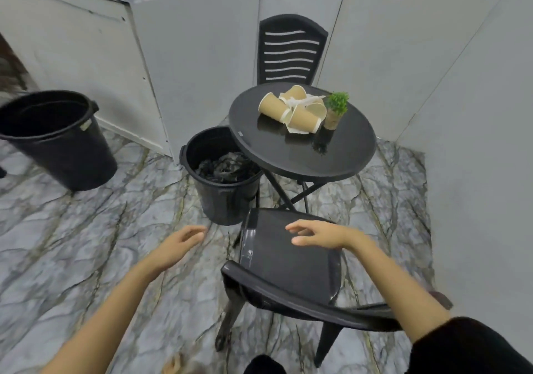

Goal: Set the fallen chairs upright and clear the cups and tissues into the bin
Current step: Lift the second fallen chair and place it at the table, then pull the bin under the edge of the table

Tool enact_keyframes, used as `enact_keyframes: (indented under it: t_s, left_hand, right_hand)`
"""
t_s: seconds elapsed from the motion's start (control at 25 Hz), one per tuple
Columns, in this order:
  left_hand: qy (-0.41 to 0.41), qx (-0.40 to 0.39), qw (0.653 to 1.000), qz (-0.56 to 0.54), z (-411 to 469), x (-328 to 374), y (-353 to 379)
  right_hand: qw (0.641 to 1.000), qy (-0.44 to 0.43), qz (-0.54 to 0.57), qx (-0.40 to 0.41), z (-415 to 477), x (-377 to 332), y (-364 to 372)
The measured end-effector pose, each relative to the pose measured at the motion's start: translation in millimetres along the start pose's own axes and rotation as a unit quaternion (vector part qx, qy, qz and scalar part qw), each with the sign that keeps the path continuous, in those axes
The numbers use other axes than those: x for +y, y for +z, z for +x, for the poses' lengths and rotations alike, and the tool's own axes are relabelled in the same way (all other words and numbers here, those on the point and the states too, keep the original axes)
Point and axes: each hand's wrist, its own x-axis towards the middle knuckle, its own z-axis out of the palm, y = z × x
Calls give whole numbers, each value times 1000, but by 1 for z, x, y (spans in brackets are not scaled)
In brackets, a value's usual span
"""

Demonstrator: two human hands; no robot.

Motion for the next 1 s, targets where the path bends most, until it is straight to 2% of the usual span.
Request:
enact_keyframes:
  t_s: [0.2, 0.4, 0.6, 0.76, 1.0]
  left_hand:
    - [-57, 1, 996, 74, 32, -39, -91]
    - [-86, -7, 975, 204, 53, -88, -174]
    - [-103, -6, 963, 249, 81, -126, -247]
    - [-82, -3, 957, 276, 137, -118, -301]
    - [-38, -31, 948, 315, 265, -70, -375]
  right_hand:
    - [995, 3, -78, -67, 125, -100, 18]
    - [992, 49, -98, -61, 230, -168, 36]
    - [992, 60, -94, -50, 300, -231, 59]
    - [992, 69, -88, -60, 353, -258, 40]
    - [998, 50, -49, -5, 449, -288, -42]
